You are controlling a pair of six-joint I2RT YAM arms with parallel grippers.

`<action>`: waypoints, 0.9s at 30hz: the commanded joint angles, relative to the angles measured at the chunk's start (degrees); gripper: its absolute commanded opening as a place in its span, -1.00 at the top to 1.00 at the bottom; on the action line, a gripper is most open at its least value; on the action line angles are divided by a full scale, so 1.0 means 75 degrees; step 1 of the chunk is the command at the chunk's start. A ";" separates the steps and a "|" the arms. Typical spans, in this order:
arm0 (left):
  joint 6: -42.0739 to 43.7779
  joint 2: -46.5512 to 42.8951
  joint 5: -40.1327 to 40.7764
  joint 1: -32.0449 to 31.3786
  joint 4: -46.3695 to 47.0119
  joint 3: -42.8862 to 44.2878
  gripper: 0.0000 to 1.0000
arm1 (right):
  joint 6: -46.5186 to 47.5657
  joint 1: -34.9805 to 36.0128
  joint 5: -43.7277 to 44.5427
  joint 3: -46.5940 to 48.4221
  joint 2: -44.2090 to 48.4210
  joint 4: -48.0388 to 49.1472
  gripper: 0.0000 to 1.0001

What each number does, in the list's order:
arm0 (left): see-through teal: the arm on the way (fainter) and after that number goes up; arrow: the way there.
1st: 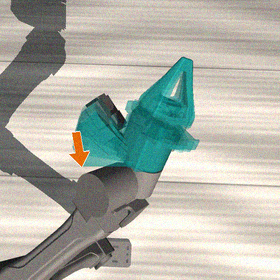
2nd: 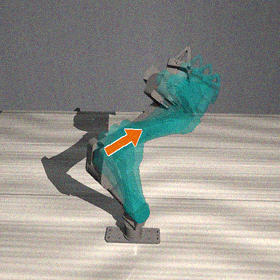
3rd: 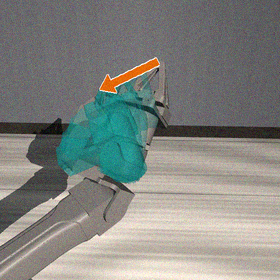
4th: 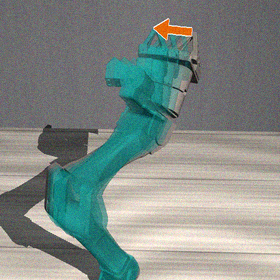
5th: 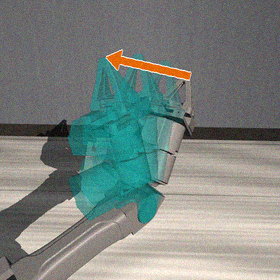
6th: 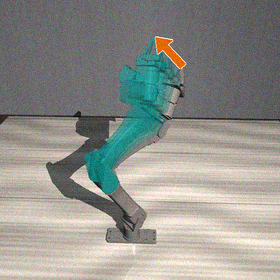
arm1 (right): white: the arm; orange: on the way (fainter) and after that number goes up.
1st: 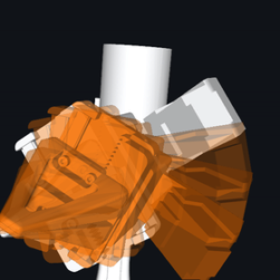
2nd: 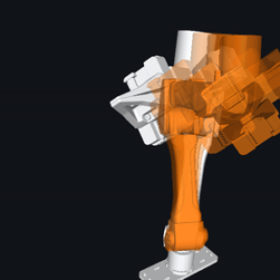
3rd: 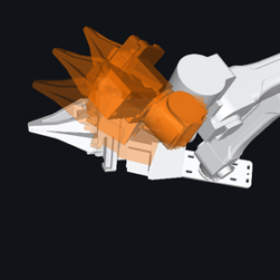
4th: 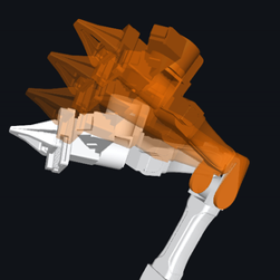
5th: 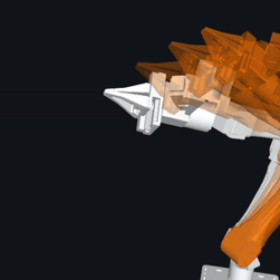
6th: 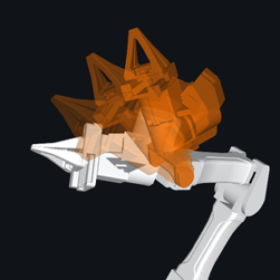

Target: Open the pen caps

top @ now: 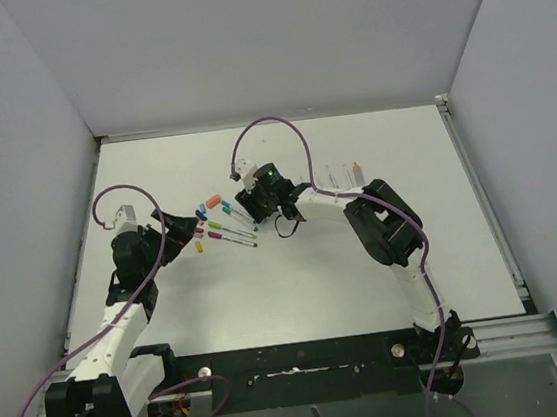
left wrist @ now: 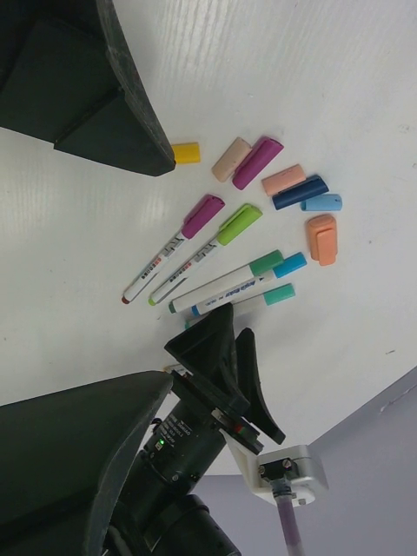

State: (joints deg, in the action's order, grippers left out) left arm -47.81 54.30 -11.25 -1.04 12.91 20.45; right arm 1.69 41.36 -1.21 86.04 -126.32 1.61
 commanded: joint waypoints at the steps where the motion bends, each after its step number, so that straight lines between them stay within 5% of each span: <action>1: -0.0012 -0.0146 -0.0147 0.0045 0.0158 0.0312 -0.95 | -0.0002 0.0063 -0.0113 0.0212 0.0024 0.0046 0.00; 11: 0.0142 -0.0224 -0.0259 0.0045 -0.0161 0.0752 -0.96 | -0.0073 0.0069 -0.0160 0.0117 -0.0059 -0.0131 0.44; 16: 0.0141 0.0066 -0.0626 0.0045 -0.0123 0.0943 -0.95 | -0.0134 -0.0015 -0.0111 -0.0036 0.0042 0.0001 0.99; 27: -0.0771 0.1499 -0.0963 -0.0471 0.1613 0.0570 -0.91 | -0.0531 -0.0038 -0.0039 -0.1903 0.2094 0.1563 1.00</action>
State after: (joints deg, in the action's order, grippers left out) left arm -51.33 63.96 -18.00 -2.22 16.51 24.56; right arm -0.60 41.23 -1.78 73.32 -118.43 8.14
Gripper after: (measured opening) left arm 0.957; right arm 0.103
